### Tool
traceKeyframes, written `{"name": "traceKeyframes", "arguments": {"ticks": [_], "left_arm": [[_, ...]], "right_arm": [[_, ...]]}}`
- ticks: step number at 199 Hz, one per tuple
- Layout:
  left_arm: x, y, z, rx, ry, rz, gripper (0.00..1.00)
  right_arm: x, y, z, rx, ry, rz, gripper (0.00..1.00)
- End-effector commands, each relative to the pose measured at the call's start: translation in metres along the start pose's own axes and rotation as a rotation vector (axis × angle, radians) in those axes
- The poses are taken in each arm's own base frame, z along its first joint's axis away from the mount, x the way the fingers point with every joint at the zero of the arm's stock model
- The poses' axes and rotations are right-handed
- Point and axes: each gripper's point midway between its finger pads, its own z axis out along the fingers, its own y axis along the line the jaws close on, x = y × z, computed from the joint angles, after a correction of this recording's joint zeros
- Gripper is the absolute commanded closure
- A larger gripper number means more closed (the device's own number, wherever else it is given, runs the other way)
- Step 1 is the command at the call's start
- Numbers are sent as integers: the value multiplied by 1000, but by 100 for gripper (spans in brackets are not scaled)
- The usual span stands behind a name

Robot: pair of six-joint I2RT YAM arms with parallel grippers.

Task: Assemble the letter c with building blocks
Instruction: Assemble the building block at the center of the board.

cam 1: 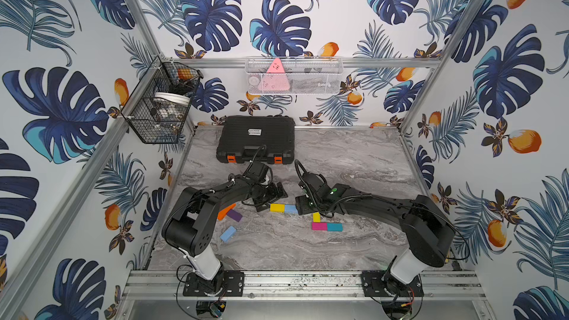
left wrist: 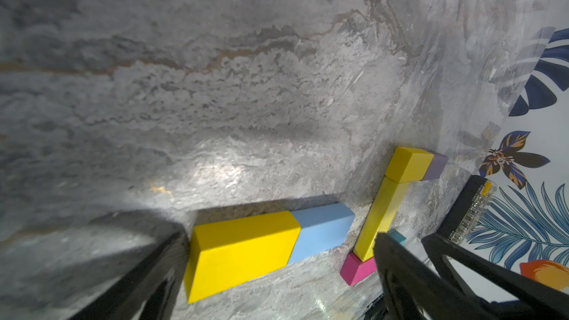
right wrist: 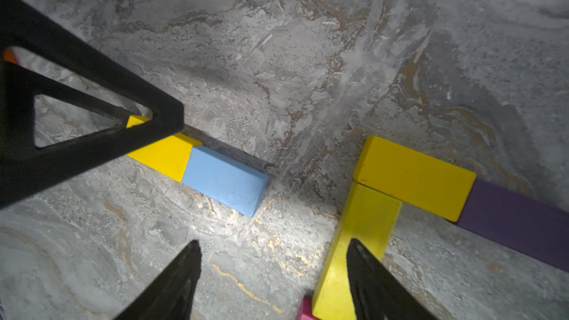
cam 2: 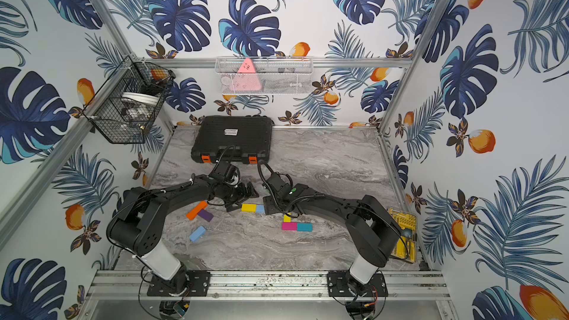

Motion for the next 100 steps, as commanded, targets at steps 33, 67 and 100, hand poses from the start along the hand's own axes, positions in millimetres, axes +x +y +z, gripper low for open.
{"name": "traceKeyframes", "arguments": {"ticks": [33, 67, 100], "left_arm": [[7, 8, 2, -48, 4, -18, 1], [11, 7, 3, -54, 7, -12, 1], [14, 8, 4, -60, 10, -13, 1]], "right_arm": [[0, -2, -2, -12, -11, 26, 24], [0, -4, -2, -12, -12, 31, 24], [-1, -4, -3, -15, -15, 33, 23]]}}
